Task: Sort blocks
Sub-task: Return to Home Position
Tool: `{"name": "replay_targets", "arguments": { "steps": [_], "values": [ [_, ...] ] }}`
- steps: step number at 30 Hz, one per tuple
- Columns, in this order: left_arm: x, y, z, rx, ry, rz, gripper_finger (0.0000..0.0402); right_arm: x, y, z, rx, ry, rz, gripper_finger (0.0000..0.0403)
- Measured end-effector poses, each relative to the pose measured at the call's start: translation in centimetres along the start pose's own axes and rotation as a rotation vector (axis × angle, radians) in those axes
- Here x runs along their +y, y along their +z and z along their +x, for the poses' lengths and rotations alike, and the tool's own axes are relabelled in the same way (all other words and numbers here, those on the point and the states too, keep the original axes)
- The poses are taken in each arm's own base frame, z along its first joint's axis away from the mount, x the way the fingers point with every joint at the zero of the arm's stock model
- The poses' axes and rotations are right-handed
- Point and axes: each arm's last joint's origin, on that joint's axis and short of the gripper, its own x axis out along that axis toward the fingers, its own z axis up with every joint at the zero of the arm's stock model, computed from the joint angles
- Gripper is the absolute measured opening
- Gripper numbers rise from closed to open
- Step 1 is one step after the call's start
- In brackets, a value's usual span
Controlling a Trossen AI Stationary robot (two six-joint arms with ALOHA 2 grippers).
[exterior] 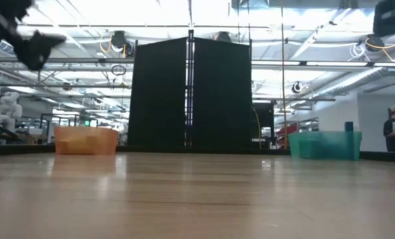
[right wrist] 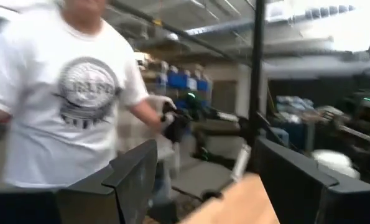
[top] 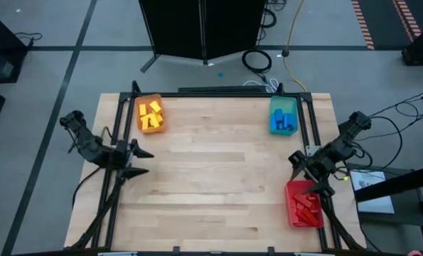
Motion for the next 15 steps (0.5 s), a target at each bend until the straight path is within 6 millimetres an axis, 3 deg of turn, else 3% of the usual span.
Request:
{"name": "replay_targets", "arguments": {
  "steps": [7, 15],
  "values": [
    [1.2, -2.9, 0.7, -0.002, 0.194, -0.009, 0.0318, -0.6, -1.0, -0.1, 0.12, -0.215, -0.057, 0.0256],
    [0.8, -3.2, 0.7, 0.105, 0.034, 0.049, 0.0318, -1.3, -2.1, -0.5, 0.245, -0.402, -0.114, 0.0256]
  ]
}}
